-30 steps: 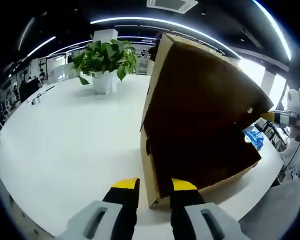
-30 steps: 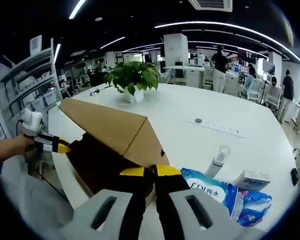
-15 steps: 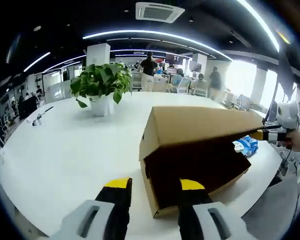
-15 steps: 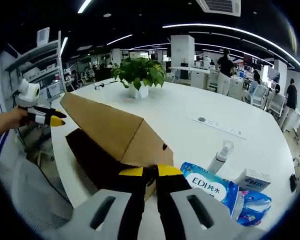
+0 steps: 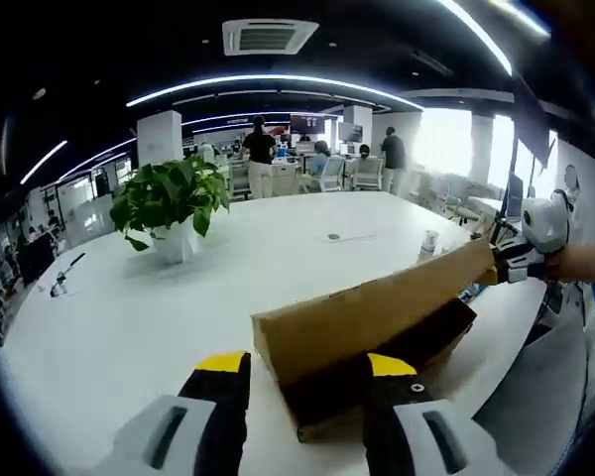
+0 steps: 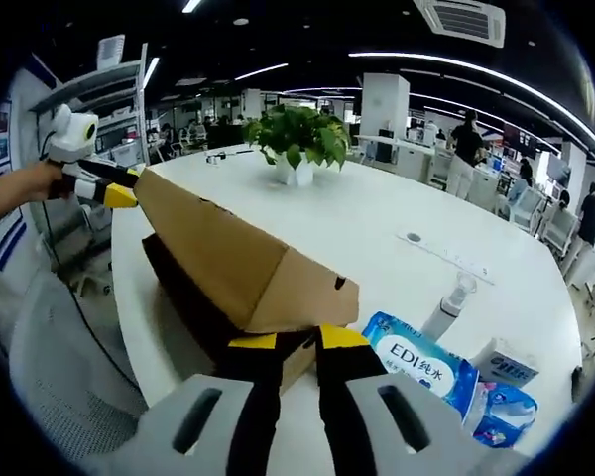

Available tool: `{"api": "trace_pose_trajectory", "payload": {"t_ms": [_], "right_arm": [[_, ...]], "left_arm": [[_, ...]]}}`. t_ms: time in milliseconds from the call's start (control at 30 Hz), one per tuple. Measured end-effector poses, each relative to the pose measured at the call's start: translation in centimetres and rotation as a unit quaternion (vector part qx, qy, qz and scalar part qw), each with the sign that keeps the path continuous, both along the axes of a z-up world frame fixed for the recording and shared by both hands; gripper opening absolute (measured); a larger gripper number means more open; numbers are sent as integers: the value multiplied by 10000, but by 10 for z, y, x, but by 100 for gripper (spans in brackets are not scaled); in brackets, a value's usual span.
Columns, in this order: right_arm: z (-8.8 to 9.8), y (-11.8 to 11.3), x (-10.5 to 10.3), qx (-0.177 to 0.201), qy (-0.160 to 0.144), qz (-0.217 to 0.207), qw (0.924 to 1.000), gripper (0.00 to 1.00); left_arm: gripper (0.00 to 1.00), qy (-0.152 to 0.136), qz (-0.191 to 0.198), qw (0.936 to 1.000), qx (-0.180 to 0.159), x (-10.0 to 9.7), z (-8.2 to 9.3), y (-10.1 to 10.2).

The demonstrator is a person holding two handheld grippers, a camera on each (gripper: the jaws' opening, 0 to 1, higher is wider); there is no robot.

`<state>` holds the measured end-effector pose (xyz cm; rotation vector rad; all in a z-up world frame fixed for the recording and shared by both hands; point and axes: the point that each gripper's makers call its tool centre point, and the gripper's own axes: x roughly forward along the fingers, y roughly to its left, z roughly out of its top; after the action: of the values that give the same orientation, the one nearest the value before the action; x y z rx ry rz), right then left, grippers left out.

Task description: Operate the shoe box by opening the lid, removing the specified soft item, and placing it in the target area until the item is outside and the box remains undamaged.

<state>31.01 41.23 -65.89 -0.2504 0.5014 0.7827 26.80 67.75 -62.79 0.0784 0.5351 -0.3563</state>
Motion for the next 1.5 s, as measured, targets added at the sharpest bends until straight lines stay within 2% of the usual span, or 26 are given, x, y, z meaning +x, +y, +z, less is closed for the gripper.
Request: {"api": "trace_pose_trajectory", "payload": {"t_ms": [167, 433, 567, 667, 967, 1233, 1500], "right_arm": [[-4, 2, -7, 132, 80, 163, 9997, 17], [-12, 6, -16, 36, 124, 482, 9988, 22], [-17, 8, -20, -36, 163, 588, 9981, 22], [-19, 11, -25, -37, 220, 716, 9972, 27], [-25, 15, -35, -69, 346, 932, 9950, 34], [-29, 15, -37, 250, 704, 694, 9948, 36], [-40, 15, -38, 104, 765, 545, 9955, 34]], "left_arm": [[47, 95, -122, 9999, 38, -3, -10, -5], [47, 206, -123, 9997, -12, -5, -20, -6], [49, 245, -90, 9996, -51, -5, -25, -6], [49, 279, -111, 9995, -17, -5, -28, -6], [50, 390, -106, 9992, -75, -13, -28, -16], [50, 441, -89, 9989, -104, -15, -32, -18], [50, 544, -58, 9984, -165, -14, -46, -18]]}}
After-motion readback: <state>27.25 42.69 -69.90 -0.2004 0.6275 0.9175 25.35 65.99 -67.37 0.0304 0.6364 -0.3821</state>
